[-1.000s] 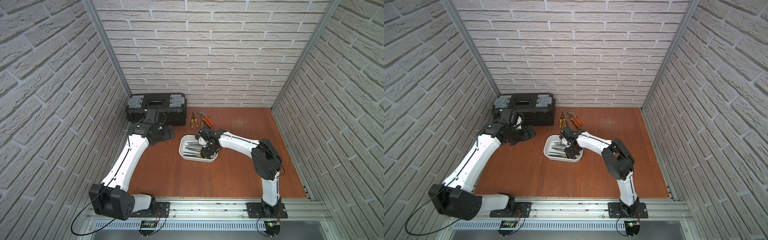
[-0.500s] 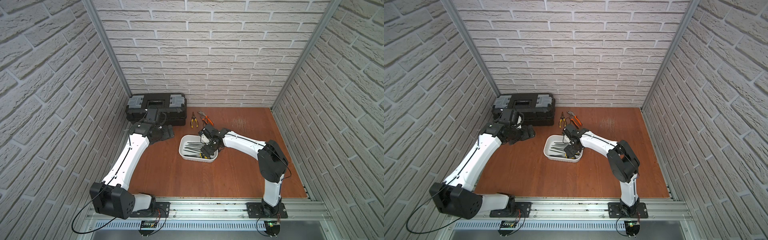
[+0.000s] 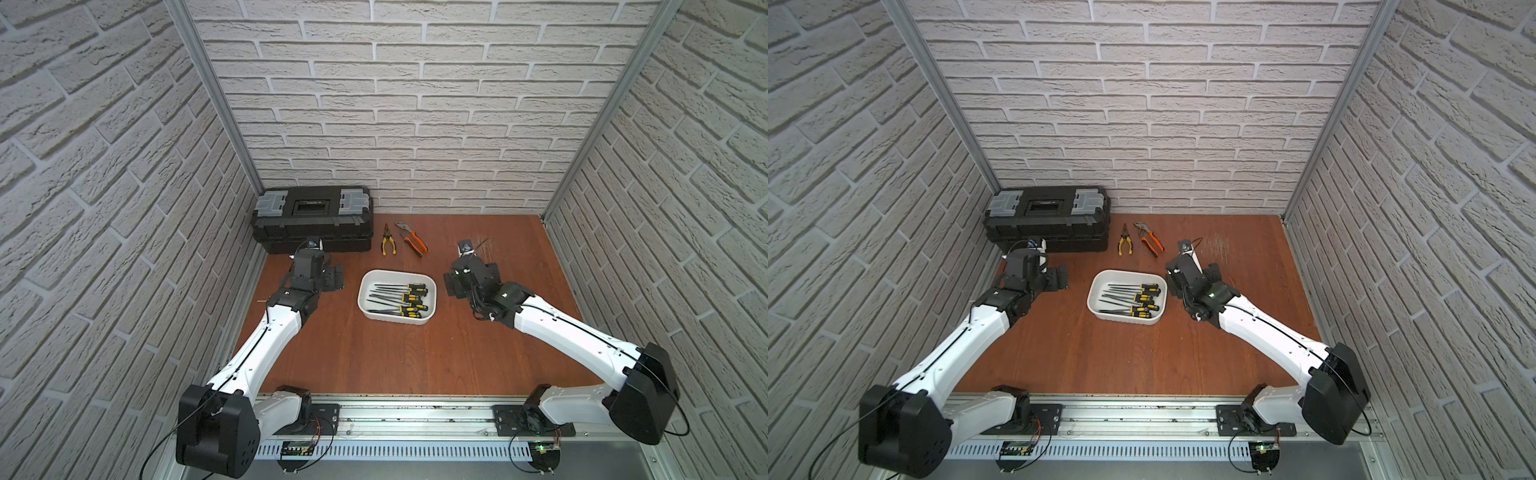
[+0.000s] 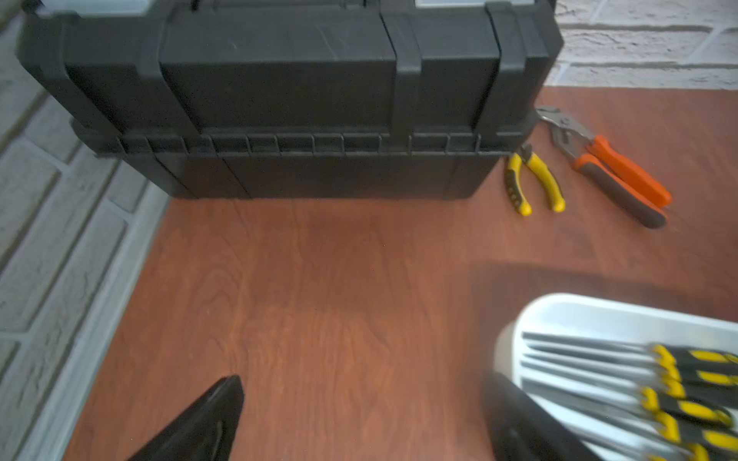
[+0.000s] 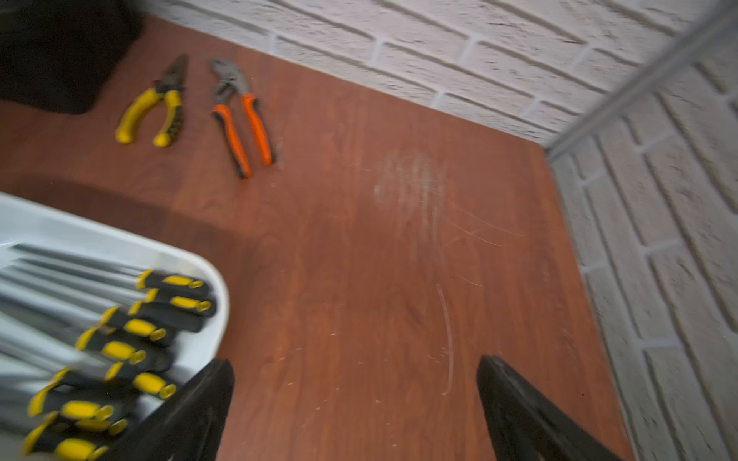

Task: Put the file tool into the storage box
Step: Reset both arms

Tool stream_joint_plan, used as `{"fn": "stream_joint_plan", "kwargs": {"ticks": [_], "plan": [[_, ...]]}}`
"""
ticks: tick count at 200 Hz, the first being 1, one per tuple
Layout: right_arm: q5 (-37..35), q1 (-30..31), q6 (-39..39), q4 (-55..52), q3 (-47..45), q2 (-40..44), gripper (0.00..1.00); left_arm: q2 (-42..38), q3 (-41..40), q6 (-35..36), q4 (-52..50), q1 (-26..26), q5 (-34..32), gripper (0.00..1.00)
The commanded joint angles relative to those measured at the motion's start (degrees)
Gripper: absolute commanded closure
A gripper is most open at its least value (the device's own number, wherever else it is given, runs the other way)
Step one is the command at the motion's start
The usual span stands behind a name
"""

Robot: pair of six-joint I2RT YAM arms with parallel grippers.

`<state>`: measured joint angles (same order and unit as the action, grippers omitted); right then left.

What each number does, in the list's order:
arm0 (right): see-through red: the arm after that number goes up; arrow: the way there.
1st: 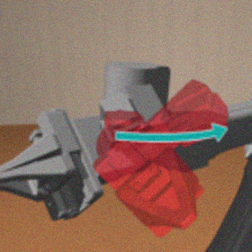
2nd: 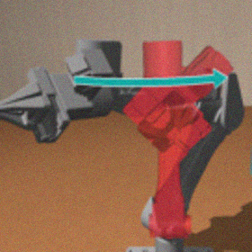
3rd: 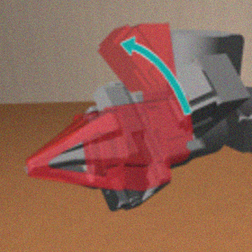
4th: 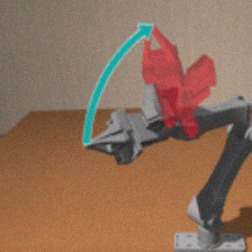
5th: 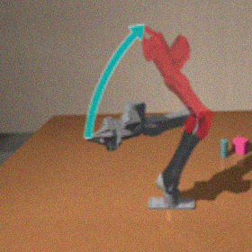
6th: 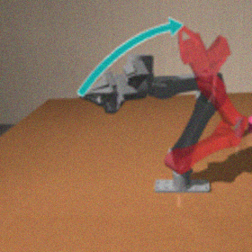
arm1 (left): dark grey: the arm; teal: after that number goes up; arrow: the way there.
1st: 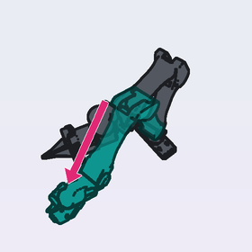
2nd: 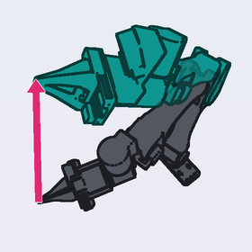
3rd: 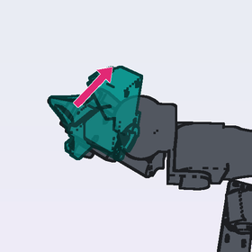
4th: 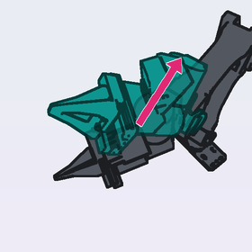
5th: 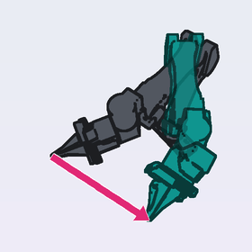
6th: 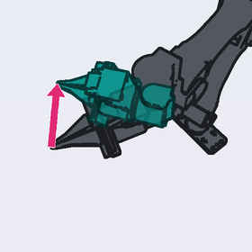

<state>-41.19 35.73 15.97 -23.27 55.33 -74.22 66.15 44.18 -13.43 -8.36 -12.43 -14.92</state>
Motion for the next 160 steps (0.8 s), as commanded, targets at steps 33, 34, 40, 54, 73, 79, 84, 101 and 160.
{"fn": "stream_joint_plan", "kwargs": {"ticks": [33, 34, 40, 54, 73, 79, 84, 101, 160], "plan": [[-6.87, -9.40, -6.48, 13.66, -12.93, 0.79, 0.01, 10.48, -13.93, 10.65, 40.01, 5.11, -6.74, 0.02], [-6.79, -9.64, -6.48, 14.02, -13.13, 0.85, 0.01, 10.66, -14.03, 10.81, 40.40, 5.25, -6.59, 0.02], [-5.89, -11.34, -6.39, 16.35, -14.75, 1.26, 0.01, 11.57, -14.29, 11.64, 42.79, 5.56, -6.42, 0.02], [-2.86, -15.38, -6.24, 19.35, -16.18, 2.20, 0.01, 12.85, -12.90, 13.26, 42.54, 6.91, -1.87, 0.02], [-1.68, -18.53, -9.04, 29.35, -20.37, 2.68, 0.01, 14.82, -14.60, 15.45, 50.32, 8.71, 1.19, 0.02], [-0.20, -19.38, -9.97, 32.53, -21.74, 2.56, 0.01, 15.29, -15.14, 15.45, 52.44, 9.49, 2.05, 0.02], [1.37, -20.22, -10.41, 34.23, -22.57, 2.23, 0.01, 15.41, -15.06, 14.81, 52.66, 10.42, 2.75, 0.02], [2.18, -21.95, -10.65, 36.35, -23.53, -0.49, 0.01, 14.36, -12.84, 13.06, 46.20, 12.71, 4.22, 0.02], [6.83, -24.98, -13.61, 53.92, -27.31, -5.94, 0.01, 4.95, -23.77, 9.39, 43.94, 16.54, 5.13, 0.02]]}}
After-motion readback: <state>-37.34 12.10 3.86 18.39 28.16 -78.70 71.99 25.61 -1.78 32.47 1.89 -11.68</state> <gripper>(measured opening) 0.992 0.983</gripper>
